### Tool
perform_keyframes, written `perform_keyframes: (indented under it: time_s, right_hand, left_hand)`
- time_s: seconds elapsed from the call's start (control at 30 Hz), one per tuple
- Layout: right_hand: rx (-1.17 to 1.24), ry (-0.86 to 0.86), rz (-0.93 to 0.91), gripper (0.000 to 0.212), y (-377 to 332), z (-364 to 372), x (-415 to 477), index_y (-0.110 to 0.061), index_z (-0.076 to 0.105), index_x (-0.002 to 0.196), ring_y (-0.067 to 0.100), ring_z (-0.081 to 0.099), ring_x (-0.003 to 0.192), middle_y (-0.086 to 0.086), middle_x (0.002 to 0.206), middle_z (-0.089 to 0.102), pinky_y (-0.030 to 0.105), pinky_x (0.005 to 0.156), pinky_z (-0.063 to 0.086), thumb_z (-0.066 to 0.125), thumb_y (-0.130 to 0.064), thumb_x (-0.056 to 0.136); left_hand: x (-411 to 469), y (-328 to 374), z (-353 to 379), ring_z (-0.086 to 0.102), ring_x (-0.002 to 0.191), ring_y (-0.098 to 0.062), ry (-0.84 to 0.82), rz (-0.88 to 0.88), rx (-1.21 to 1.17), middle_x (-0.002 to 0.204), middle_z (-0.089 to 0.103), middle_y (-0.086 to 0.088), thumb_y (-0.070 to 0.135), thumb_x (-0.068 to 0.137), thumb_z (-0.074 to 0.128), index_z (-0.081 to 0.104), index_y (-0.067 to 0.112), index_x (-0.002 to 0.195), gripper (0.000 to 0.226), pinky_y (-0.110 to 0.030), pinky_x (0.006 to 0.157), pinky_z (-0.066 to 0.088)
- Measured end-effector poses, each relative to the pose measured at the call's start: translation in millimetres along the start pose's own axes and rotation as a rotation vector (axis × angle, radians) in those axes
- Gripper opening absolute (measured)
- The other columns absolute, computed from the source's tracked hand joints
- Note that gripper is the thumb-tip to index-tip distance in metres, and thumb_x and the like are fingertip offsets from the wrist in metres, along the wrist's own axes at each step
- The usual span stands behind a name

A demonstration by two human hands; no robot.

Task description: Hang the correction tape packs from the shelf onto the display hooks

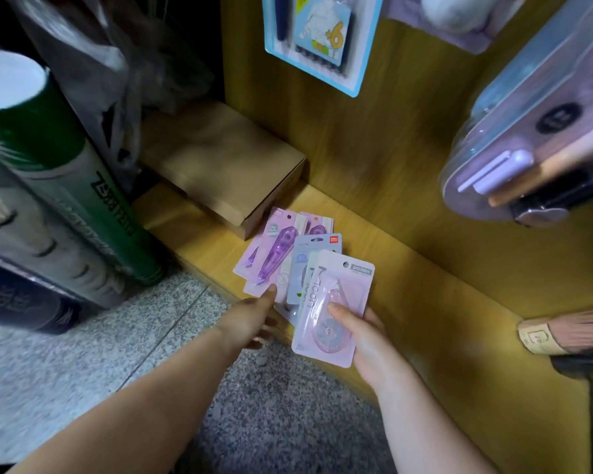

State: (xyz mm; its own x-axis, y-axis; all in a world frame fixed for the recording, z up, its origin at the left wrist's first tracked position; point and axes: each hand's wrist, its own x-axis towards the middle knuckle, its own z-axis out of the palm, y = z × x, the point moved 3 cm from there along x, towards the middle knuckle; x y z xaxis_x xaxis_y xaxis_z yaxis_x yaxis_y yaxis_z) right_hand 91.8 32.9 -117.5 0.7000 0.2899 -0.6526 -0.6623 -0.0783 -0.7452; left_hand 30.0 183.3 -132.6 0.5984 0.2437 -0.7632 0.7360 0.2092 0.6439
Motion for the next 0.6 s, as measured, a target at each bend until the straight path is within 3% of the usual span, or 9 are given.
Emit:
perform_keyframes:
  time_s: [0.13, 0.23, 0.33, 0.43, 0.5, 0.6]
  right_hand:
    - [-0.015, -0.098, -0.04, 0.025, -9, 8, -21, -0.01, 0.06, 0.107, 0.017, 0.067, 0.076, 0.003, 0.087, 0.071, 0.028, 0.07, 0.054, 0.057, -0.001, 0.084]
    - [-0.04, -0.186, -0.076, 0.022, -22, 15, -45, -0.017, 0.062, 0.092, 0.006, 0.07, 0.063, -0.007, 0.069, 0.074, 0.019, 0.058, 0.056, 0.053, 0.001, 0.085]
    - [-0.072, -0.279, -0.129, 0.023, -40, 29, -78, -0.018, 0.061, 0.092, 0.004, 0.069, 0.062, -0.008, 0.069, 0.074, 0.017, 0.057, 0.055, 0.057, 0.003, 0.083]
    - [-0.086, -0.349, -0.201, 0.03, -55, 43, -120, -0.017, 0.06, 0.096, 0.003, 0.07, 0.065, -0.009, 0.072, 0.075, 0.016, 0.057, 0.054, 0.064, -0.004, 0.069]
    - [-0.101, -0.377, -0.246, 0.028, -61, 47, -149, -0.018, 0.06, 0.097, 0.003, 0.07, 0.067, -0.009, 0.074, 0.075, 0.016, 0.058, 0.054, 0.065, -0.005, 0.073]
    - [-0.119, -0.384, -0.322, 0.027, -73, 48, -194, -0.019, 0.059, 0.098, 0.003, 0.07, 0.069, -0.009, 0.077, 0.074, 0.016, 0.059, 0.054, 0.066, -0.003, 0.077]
  left_hand:
    - [-21, 19, 12, 0.06, 0.08, -0.015, -0.139, 0.106, -0.185, 0.09, 0.066, 0.001, 0.045, 0.092, 0.038, 0.058, 0.022, 0.096, 0.031, -0.028, 0.076, 0.048]
    - [-46, 28, 6, 0.06, 0.084, -0.018, -0.172, 0.159, -0.328, 0.095, 0.066, -0.003, 0.038, 0.091, 0.045, 0.058, 0.02, 0.106, 0.027, -0.026, 0.079, 0.048]
    - [-82, 37, -9, 0.061, 0.079, -0.016, -0.188, 0.245, -0.398, 0.092, 0.066, -0.001, 0.028, 0.09, 0.05, 0.056, 0.019, 0.111, 0.024, -0.027, 0.075, 0.048]
    - [-127, 45, -22, 0.066, 0.062, -0.009, -0.183, 0.356, -0.469, 0.078, 0.07, 0.003, 0.018, 0.088, 0.052, 0.057, 0.018, 0.102, 0.015, -0.026, 0.068, 0.051]
    - [-157, 50, -28, 0.064, 0.056, -0.009, -0.164, 0.417, -0.511, 0.066, 0.07, 0.005, 0.013, 0.088, 0.051, 0.055, 0.016, 0.089, 0.005, -0.026, 0.061, 0.051]
    - [-203, 62, -28, 0.063, 0.058, -0.013, -0.182, 0.535, -0.504, 0.066, 0.07, 0.003, 0.01, 0.089, 0.049, 0.056, 0.014, 0.086, 0.009, -0.026, 0.059, 0.05]
